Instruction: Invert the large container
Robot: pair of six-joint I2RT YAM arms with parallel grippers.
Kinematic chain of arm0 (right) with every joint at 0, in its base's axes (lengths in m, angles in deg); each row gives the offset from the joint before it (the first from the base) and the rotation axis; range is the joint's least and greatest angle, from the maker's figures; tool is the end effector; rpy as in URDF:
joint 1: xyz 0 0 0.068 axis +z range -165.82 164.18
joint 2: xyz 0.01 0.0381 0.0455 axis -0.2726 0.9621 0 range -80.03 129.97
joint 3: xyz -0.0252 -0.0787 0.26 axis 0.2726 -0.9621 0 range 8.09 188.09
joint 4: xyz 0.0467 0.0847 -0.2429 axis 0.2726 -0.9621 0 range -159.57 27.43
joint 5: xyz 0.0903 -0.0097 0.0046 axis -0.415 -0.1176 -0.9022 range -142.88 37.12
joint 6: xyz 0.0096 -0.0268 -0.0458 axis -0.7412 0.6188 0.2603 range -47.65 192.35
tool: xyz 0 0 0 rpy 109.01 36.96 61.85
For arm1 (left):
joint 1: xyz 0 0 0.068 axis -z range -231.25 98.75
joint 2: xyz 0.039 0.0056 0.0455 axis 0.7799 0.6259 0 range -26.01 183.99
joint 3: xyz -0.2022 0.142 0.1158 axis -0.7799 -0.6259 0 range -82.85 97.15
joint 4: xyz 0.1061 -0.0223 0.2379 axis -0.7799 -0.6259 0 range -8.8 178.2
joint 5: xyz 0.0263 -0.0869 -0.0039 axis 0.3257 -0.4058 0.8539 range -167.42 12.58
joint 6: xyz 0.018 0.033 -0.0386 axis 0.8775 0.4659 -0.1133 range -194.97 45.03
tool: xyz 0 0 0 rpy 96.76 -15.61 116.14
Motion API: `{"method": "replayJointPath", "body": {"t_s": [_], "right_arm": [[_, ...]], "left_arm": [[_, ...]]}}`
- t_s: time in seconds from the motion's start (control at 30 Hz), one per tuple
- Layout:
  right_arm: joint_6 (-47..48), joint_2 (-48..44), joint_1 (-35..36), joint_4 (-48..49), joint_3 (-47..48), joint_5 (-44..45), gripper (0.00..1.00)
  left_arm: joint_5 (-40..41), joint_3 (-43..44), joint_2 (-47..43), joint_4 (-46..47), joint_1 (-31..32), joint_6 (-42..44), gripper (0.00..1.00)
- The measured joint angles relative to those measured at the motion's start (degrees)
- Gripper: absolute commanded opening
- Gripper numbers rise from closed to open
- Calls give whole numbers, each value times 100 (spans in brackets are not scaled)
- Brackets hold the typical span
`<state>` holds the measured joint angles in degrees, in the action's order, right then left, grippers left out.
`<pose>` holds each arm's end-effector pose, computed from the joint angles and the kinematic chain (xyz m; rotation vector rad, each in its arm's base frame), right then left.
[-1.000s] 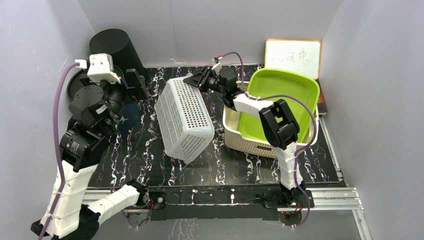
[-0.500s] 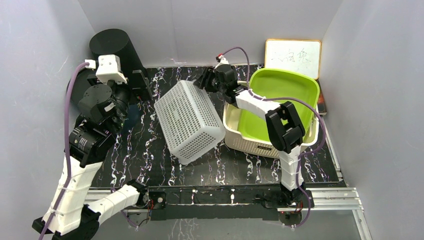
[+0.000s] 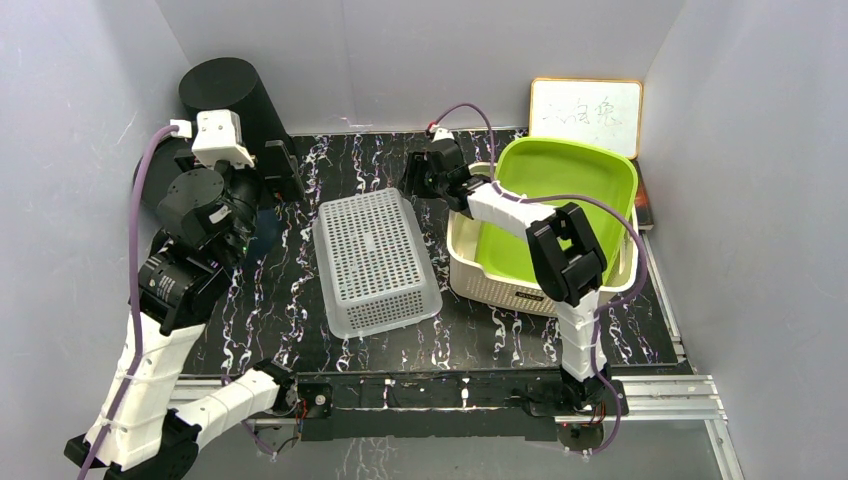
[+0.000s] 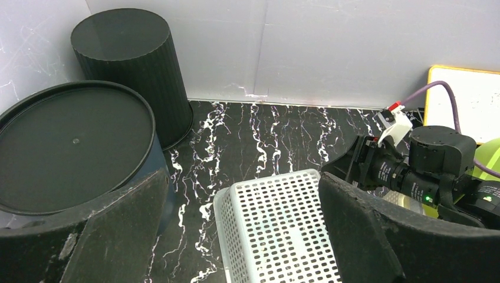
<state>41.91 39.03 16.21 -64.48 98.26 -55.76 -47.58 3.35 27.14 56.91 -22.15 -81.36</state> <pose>0.4110 0.2591 0.2223 -0.0616 2.1873 0.6915 0.1301 -0.0522 0.5119 -0.1080 1.5410 -0.0901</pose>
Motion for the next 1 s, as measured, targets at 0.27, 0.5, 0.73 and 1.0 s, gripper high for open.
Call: {"method": "replayJointPath", "body": {"t_s": [0.27, 0.5, 0.73, 1.0], "right_arm": [[767, -647, 446, -944, -289, 673, 51], [1062, -1611, 911, -1137, -1016, 719, 56], [1231, -1731, 1126, -1327, -1233, 863, 58], [1657, -1729, 2253, -1764, -1233, 1923, 65]], "left_arm": [[-2, -114, 76, -17, 0, -15, 98], [-42, -328, 142, -22, 0, -48, 98], [-46, -387, 138, -22, 0, -68, 98], [-46, -562, 111, -4, 0, -66, 98]]}}
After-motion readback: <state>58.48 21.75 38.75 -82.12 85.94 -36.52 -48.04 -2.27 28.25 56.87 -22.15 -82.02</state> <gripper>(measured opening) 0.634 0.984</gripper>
